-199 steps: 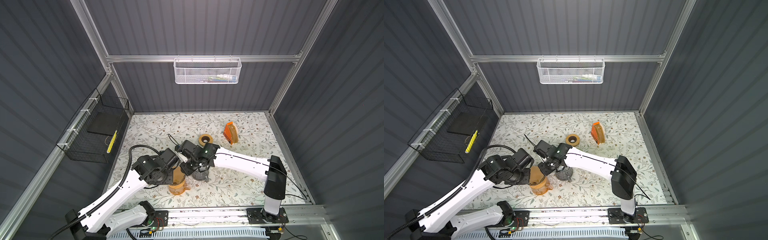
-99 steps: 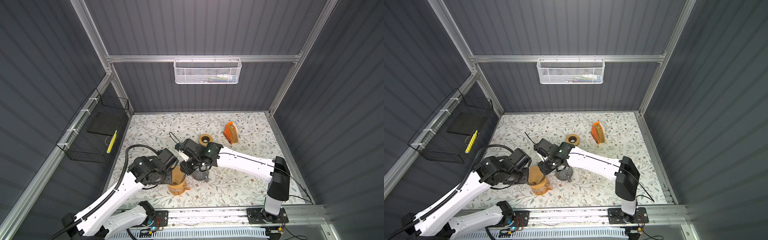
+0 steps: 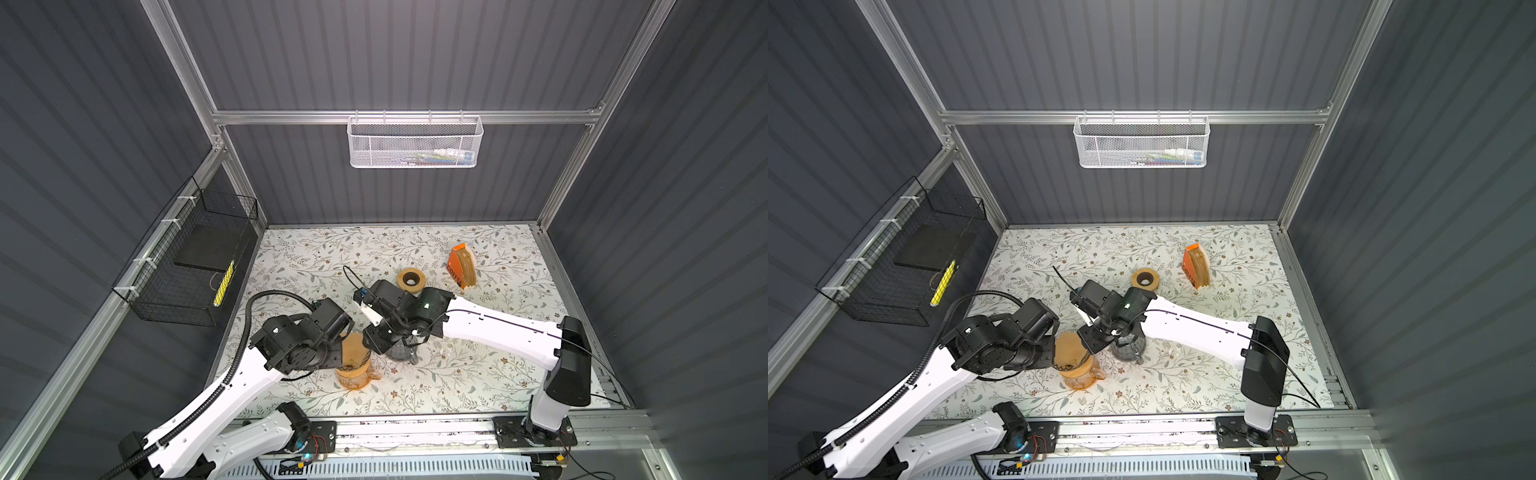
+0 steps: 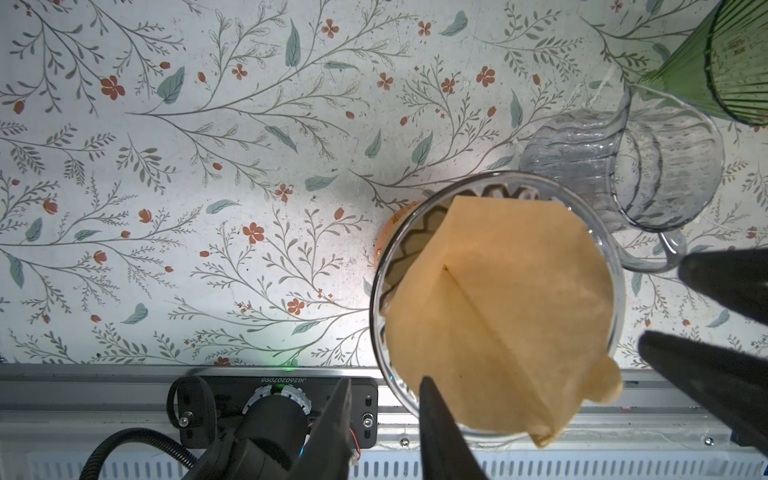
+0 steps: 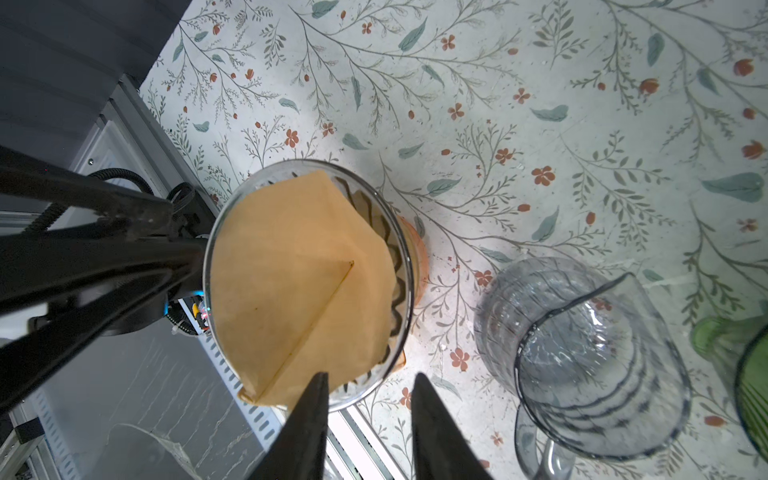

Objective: Place the coffee filter in the dripper

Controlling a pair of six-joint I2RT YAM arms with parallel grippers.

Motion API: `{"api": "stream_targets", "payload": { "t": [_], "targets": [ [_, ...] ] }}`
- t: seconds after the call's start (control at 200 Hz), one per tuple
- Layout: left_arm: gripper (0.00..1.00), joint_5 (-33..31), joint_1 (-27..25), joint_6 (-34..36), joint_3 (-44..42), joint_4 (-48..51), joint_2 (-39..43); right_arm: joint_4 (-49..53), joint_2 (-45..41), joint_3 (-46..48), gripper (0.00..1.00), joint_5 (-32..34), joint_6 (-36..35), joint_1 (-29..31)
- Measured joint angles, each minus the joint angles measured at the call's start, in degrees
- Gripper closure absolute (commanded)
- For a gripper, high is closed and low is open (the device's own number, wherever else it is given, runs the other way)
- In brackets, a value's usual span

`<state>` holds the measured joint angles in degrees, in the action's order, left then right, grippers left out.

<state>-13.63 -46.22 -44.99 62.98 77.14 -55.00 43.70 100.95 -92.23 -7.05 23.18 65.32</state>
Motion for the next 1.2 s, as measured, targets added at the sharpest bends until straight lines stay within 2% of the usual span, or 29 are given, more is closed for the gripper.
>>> {"api": "stream_targets", "payload": {
  "t": [0.71, 1.201],
  "targets": [
    [0.70, -2.03, 0.00, -0.46, 2.71, -1.03, -1.68, -1.60, -4.94, 3.48, 0.64, -0.31, 1.25, -1.29],
    [0.68, -3.10, 0.00, 2.36, 7.06, -9.79, -7.52, -2.34, -17.66, 14.73, 0.62, 1.53, 1.42, -6.99]
  ]
}}
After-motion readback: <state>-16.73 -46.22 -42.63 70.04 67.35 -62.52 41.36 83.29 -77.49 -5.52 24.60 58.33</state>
